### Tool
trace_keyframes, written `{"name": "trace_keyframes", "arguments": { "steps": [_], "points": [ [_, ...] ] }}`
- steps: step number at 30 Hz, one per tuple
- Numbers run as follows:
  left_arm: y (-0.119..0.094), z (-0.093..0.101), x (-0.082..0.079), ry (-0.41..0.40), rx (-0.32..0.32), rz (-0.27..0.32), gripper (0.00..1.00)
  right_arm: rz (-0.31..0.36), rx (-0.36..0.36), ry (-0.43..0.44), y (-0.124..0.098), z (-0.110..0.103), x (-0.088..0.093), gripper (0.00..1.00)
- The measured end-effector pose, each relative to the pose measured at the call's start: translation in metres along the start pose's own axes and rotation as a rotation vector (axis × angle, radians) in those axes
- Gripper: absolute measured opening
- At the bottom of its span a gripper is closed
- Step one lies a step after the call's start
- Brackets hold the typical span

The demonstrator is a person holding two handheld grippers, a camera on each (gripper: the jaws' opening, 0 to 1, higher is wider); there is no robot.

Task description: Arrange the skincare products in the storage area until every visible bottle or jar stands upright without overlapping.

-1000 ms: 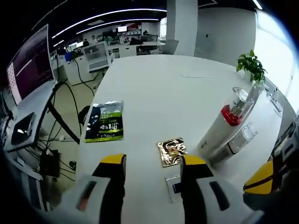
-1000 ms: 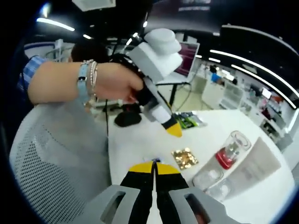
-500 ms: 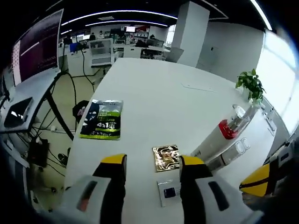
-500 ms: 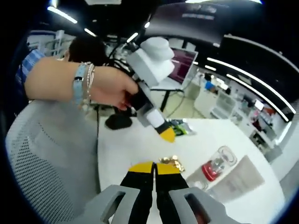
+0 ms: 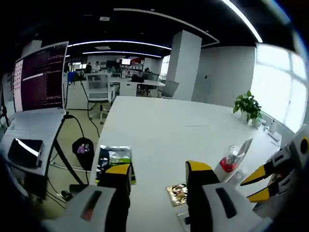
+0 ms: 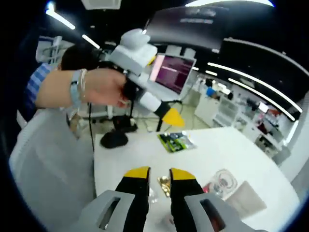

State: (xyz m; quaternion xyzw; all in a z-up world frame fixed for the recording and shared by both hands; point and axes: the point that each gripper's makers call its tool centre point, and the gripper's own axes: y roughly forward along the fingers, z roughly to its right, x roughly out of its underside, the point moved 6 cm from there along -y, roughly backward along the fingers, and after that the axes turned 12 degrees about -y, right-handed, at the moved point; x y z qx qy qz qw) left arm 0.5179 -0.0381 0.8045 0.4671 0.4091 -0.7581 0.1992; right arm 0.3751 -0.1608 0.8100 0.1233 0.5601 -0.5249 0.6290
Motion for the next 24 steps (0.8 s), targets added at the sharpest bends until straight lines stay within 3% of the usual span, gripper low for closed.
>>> {"name": "trace_keyframes", "arguments": {
  "steps": [3,5,7,9,13,18,19,22,24],
  "points": [
    [0.024,-0.052,0.02,-0.078,-0.089,-0.081,0.35,0.038,0.038,0.069,0.048,0.003,-0.011,0.21],
    [0.036,-0.076,0.034,-0.132,-0.123,-0.106,0.33,0.019,0.075,0.169,0.072,0.007,-0.009,0.2],
    [0.044,-0.087,0.042,-0.153,-0.12,-0.12,0.32,0.016,0.109,0.301,0.096,0.009,-0.004,0.19],
    [0.055,-0.093,0.051,-0.154,-0.109,-0.145,0.32,-0.005,0.131,0.365,0.115,0.009,0.002,0.2],
    [0.072,-0.097,0.057,-0.111,-0.125,-0.181,0.34,-0.063,0.139,0.363,0.152,0.013,0.018,0.19],
    [0.094,-0.104,0.058,-0.164,-0.123,-0.197,0.36,-0.192,0.131,0.469,0.192,0.025,0.046,0.23],
    [0.098,-0.106,0.058,-0.208,-0.119,-0.2,0.35,-0.192,0.134,0.484,0.196,0.028,0.047,0.23],
    [0.107,-0.112,0.058,-0.216,-0.113,-0.208,0.34,-0.189,0.179,0.484,0.206,0.043,0.054,0.25],
    [0.109,-0.114,0.064,-0.204,-0.114,-0.257,0.32,-0.188,0.168,0.601,0.209,0.046,0.058,0.23]
  ]
}}
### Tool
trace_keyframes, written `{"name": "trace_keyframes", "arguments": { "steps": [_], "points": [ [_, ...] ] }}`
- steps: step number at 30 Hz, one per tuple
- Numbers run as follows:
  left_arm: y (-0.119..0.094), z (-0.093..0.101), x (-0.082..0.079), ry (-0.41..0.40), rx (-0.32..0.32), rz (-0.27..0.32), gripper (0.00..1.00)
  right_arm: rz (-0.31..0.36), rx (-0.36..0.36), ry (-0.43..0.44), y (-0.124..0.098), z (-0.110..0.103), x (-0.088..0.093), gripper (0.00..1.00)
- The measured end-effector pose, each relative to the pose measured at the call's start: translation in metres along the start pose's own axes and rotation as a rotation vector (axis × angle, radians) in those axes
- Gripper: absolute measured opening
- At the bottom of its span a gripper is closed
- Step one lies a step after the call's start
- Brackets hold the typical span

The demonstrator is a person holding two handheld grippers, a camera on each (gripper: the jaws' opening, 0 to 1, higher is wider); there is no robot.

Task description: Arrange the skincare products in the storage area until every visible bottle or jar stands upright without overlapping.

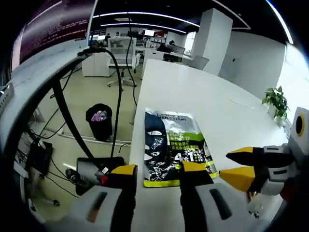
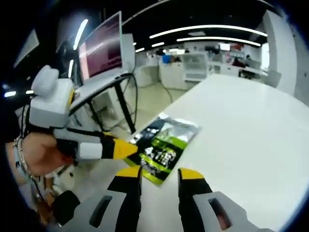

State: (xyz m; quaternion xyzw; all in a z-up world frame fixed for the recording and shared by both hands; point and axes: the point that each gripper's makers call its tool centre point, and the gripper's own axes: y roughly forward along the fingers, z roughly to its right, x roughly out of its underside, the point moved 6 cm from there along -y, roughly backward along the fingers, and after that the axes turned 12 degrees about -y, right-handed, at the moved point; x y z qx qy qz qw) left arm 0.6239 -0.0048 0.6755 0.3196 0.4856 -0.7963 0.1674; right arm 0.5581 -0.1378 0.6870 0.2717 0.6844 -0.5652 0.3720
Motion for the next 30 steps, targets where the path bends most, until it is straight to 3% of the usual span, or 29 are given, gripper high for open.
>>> {"name": "trace_keyframes", "arguments": {
  "steps": [2,3,8,10,12,14,16,18,20,21,23,26,28,30],
  "points": [
    [0.001,-0.009,0.001,0.042,-0.061,-0.008,0.28,-0.005,0.014,0.02,0.003,0.007,0.001,0.24],
    [0.002,-0.01,-0.002,0.071,-0.063,0.012,0.27,-0.007,0.021,0.009,0.005,0.009,0.002,0.24],
    [0.006,-0.007,-0.005,0.062,-0.044,0.004,0.26,-0.052,-0.013,0.044,0.016,0.007,0.012,0.25],
    [0.008,-0.004,-0.004,0.054,-0.034,-0.003,0.22,-0.013,-0.019,0.03,0.016,0.002,0.003,0.24],
    [0.011,-0.002,0.0,0.06,-0.042,-0.018,0.16,-0.003,-0.039,0.075,0.02,-0.003,0.003,0.2],
    [0.01,-0.003,-0.002,0.082,-0.045,0.004,0.13,-0.007,-0.039,0.133,0.02,-0.003,0.002,0.15],
    [0.01,-0.001,-0.001,0.044,-0.014,-0.014,0.07,-0.063,-0.006,0.124,0.018,0.002,0.008,0.0],
    [0.007,-0.001,0.001,0.017,-0.018,-0.02,0.06,-0.04,-0.011,0.123,0.019,-0.002,0.006,0.0],
    [0.006,0.001,0.003,0.021,-0.013,-0.032,0.06,-0.087,0.002,0.045,0.014,-0.001,0.007,0.0],
    [0.005,0.001,0.004,0.012,-0.01,-0.041,0.06,-0.108,0.006,0.047,0.013,-0.002,0.009,0.0],
    [-0.002,0.003,0.004,-0.008,-0.004,-0.042,0.06,-0.086,-0.005,0.072,0.006,-0.006,0.002,0.0],
    [-0.024,0.009,0.001,-0.127,0.042,0.048,0.06,-0.09,-0.025,0.075,-0.007,-0.012,-0.002,0.0],
    [-0.046,0.015,-0.002,-0.164,0.105,0.137,0.06,-0.104,-0.046,0.042,-0.021,-0.018,-0.001,0.0],
    [-0.063,0.018,0.0,-0.191,0.133,0.175,0.06,-0.078,-0.059,0.003,-0.036,-0.026,-0.005,0.0]
  ]
}}
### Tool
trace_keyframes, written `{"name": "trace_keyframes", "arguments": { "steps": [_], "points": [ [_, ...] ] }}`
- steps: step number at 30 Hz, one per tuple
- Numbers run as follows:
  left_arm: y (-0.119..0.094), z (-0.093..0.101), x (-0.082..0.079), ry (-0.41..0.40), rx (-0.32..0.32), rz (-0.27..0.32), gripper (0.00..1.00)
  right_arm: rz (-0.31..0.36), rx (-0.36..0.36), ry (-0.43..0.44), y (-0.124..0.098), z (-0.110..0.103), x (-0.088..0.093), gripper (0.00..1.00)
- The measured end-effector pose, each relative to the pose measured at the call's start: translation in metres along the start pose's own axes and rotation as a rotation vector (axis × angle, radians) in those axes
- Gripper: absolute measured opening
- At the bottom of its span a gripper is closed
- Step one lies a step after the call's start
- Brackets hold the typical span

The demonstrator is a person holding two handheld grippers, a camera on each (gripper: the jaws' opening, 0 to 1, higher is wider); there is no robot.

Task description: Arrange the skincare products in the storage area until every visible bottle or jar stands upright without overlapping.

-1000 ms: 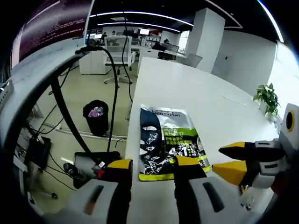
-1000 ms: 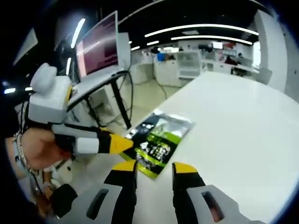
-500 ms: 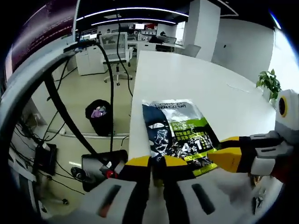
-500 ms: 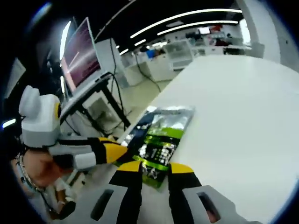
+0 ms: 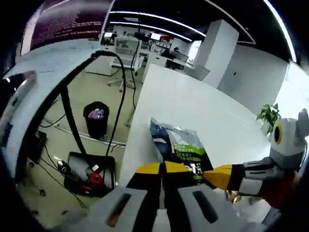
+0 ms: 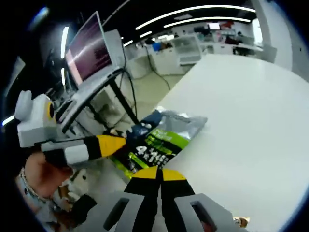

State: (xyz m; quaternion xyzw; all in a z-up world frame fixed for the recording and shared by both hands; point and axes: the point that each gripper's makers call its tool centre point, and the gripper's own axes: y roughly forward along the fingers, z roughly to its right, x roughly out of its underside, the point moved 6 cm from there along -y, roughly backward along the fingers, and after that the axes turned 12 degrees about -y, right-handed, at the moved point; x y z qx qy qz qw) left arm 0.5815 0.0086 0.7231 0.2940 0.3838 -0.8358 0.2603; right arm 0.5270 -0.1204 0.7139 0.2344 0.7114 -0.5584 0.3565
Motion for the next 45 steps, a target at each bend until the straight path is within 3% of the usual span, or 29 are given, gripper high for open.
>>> {"name": "trace_keyframes", "arguments": {
  "steps": [2,4,7,9,10,15,16,18,21,24,25,28,29,31,33,36,37,39,40,41,43,45],
  "points": [
    [-0.021,0.005,0.0,-0.033,0.036,0.057,0.06,0.084,-0.005,-0.05,-0.019,-0.008,-0.008,0.0],
    [-0.04,0.008,0.003,-0.097,0.085,0.073,0.06,0.151,-0.026,-0.042,-0.037,-0.013,-0.012,0.0],
    [-0.069,0.02,0.003,-0.181,0.235,0.11,0.06,0.222,-0.124,0.057,-0.065,-0.017,-0.011,0.0],
    [-0.09,0.031,0.002,-0.22,0.369,0.125,0.06,0.301,-0.211,0.107,-0.089,-0.02,-0.012,0.0],
    [-0.101,0.039,0.003,-0.226,0.438,0.13,0.06,0.334,-0.261,0.123,-0.103,-0.022,-0.01,0.0],
    [-0.126,0.059,0.006,-0.18,0.605,0.127,0.05,0.454,-0.395,0.116,-0.142,-0.026,-0.008,0.0],
    [-0.128,0.06,0.007,-0.187,0.641,0.125,0.05,0.476,-0.453,0.127,-0.151,-0.029,-0.007,0.0],
    [-0.133,0.061,0.01,-0.185,0.7,0.097,0.05,0.475,-0.537,0.163,-0.161,-0.032,-0.003,0.0],
    [-0.137,0.066,0.02,-0.15,0.763,0.046,0.05,0.467,-0.607,0.221,-0.165,-0.035,0.001,0.04],
    [-0.143,0.07,0.028,-0.139,0.822,0.035,0.06,0.471,-0.61,0.23,-0.167,-0.034,0.003,0.01],
    [-0.146,0.07,0.029,-0.148,0.839,0.036,0.06,0.468,-0.655,0.228,-0.17,-0.037,0.004,0.0],
    [-0.148,0.065,0.031,-0.204,0.838,0.058,0.04,0.488,-0.698,0.172,-0.178,-0.039,0.005,0.0],
    [-0.15,0.066,0.035,-0.246,0.889,0.006,0.0,0.501,-0.701,0.13,-0.18,-0.039,0.005,0.0],
    [-0.15,0.067,0.042,-0.31,0.93,-0.064,0.0,0.478,-0.744,0.092,-0.183,-0.041,0.007,0.0],
    [-0.149,0.074,0.049,-0.327,0.938,-0.093,0.09,0.477,-0.778,0.093,-0.185,-0.045,0.008,0.0],
    [-0.148,0.082,0.053,-0.317,0.932,-0.08,0.25,0.476,-0.797,0.099,-0.183,-0.051,0.007,0.0],
    [-0.148,0.084,0.053,-0.316,0.934,-0.08,0.23,0.457,-0.796,0.071,-0.182,-0.054,0.01,0.0],
    [-0.15,0.089,0.052,-0.314,0.946,-0.092,0.07,0.391,-0.772,-0.03,-0.178,-0.058,0.018,0.0],
    [-0.151,0.087,0.055,-0.304,0.934,-0.129,0.03,0.372,-0.732,-0.074,-0.175,-0.058,0.022,0.0],
    [-0.147,0.085,0.052,-0.293,0.915,-0.1,0.02,0.4,-0.72,-0.062,-0.175,-0.058,0.02,0.0],
    [-0.142,0.079,0.06,-0.219,0.852,-0.125,0.0,0.353,-0.71,-0.062,-0.173,-0.058,0.023,0.0],
    [-0.145,0.08,0.062,-0.194,0.864,-0.122,0.0,0.343,-0.708,-0.103,-0.174,-0.06,0.026,0.0]
  ]
}}
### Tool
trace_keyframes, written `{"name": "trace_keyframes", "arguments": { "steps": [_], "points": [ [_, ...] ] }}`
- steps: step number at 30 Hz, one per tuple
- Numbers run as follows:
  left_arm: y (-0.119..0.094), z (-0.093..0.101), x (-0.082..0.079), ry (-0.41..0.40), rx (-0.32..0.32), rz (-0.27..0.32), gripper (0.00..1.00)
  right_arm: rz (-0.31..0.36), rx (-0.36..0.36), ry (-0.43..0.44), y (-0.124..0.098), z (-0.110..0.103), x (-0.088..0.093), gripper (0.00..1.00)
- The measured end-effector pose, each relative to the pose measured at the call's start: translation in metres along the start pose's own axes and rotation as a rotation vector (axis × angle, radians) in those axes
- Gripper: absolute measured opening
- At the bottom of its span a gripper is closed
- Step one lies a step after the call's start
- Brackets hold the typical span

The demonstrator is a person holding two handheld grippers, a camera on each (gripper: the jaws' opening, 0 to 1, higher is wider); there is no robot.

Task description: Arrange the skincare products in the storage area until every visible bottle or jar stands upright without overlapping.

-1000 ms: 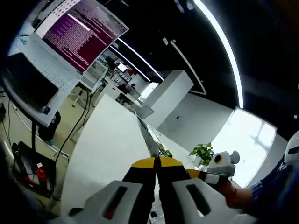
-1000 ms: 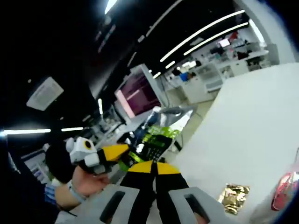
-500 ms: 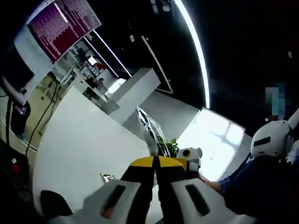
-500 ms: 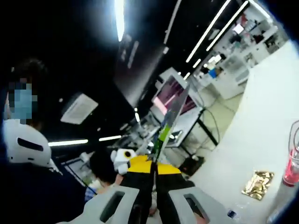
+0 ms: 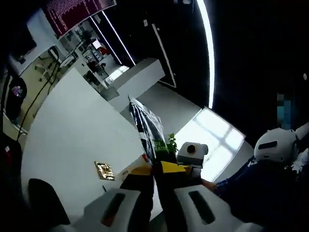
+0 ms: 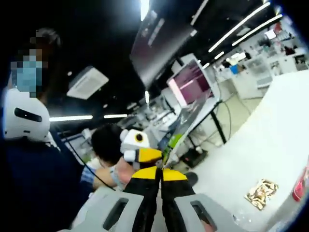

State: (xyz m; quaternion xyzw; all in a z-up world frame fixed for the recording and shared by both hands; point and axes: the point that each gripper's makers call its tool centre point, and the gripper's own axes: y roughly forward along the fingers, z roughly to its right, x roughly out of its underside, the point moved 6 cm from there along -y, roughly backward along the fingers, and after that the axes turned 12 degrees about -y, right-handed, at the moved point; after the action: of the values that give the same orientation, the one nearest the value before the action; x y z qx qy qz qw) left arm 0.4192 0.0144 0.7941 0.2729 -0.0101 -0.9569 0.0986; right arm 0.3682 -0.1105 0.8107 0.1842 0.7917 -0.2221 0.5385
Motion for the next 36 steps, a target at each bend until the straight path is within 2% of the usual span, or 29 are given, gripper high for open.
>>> {"name": "trace_keyframes", "arguments": {
  "steps": [2,3,4,5,6,7,8,9,11,12,14,15,16,18,20,23,25,26,29,33,35,36],
  "points": [
    [-0.003,0.0,0.004,0.012,-0.007,-0.034,0.0,0.022,-0.022,0.027,0.0,-0.002,-0.002,0.03],
    [-0.004,0.001,0.01,-0.001,0.006,-0.088,0.0,0.077,-0.001,0.069,0.002,0.0,-0.005,0.1],
    [-0.004,0.002,0.019,-0.01,0.005,-0.155,0.0,0.098,0.029,0.085,0.002,0.004,-0.006,0.12],
    [-0.003,0.003,0.021,0.008,0.006,-0.166,0.0,0.058,0.052,0.116,0.003,0.008,-0.001,0.08],
    [-0.003,0.002,0.019,0.043,-0.018,-0.132,0.0,-0.023,0.063,0.116,0.002,0.009,0.007,0.01],
    [-0.004,-0.002,0.019,0.086,-0.058,-0.128,0.0,-0.047,0.066,0.081,0.002,0.01,0.012,0.0],
    [-0.003,-0.005,0.02,0.097,-0.088,-0.127,0.0,-0.036,0.091,0.047,0.004,0.012,0.012,0.0],
    [-0.003,-0.005,0.021,0.104,-0.087,-0.123,0.0,-0.039,0.122,0.002,0.005,0.014,0.012,0.0],
    [-0.002,-0.009,0.022,0.129,-0.124,-0.133,0.02,-0.064,0.14,-0.013,0.006,0.014,0.014,0.0],
    [-0.004,-0.017,0.021,0.149,-0.187,-0.126,0.05,-0.078,0.161,-0.013,0.007,0.016,0.016,0.0],
    [-0.003,-0.018,0.021,0.138,-0.182,-0.138,0.01,-0.109,0.194,0.008,0.01,0.02,0.021,0.0],
    [-0.005,-0.023,0.022,0.09,-0.229,-0.154,0.0,-0.129,0.221,0.031,0.01,0.022,0.024,0.0],
    [-0.004,-0.028,0.021,0.096,-0.252,-0.149,0.0,-0.159,0.254,0.045,0.012,0.024,0.028,0.0],
    [-0.004,-0.039,0.025,0.091,-0.315,-0.19,0.0,-0.237,0.321,-0.014,0.015,0.032,0.036,0.0],
    [-0.004,-0.049,0.026,0.088,-0.376,-0.195,0.0,-0.279,0.354,-0.046,0.017,0.036,0.04,0.0],
    [-0.003,-0.055,0.027,0.098,-0.399,-0.191,0.0,-0.288,0.371,-0.054,0.022,0.04,0.044,0.0],
    [-0.003,-0.06,0.027,0.105,-0.452,-0.213,0.0,-0.312,0.393,-0.045,0.025,0.045,0.049,0.0],
    [-0.002,-0.065,0.025,0.133,-0.493,-0.221,0.0,-0.318,0.398,-0.053,0.027,0.047,0.05,0.0],
    [0.001,-0.071,0.023,0.205,-0.541,-0.248,0.0,-0.355,0.452,-0.126,0.033,0.055,0.055,0.0],
    [0.006,-0.085,0.021,0.268,-0.628,-0.314,0.0,-0.39,0.49,-0.134,0.04,0.062,0.064,0.0],
    [0.009,-0.091,0.02,0.292,-0.65,-0.328,0.0,-0.402,0.512,-0.151,0.041,0.066,0.068,0.0],
    [0.012,-0.096,0.019,0.291,-0.66,-0.336,0.0,-0.416,0.554,-0.166,0.039,0.072,0.071,0.02]
  ]
}}
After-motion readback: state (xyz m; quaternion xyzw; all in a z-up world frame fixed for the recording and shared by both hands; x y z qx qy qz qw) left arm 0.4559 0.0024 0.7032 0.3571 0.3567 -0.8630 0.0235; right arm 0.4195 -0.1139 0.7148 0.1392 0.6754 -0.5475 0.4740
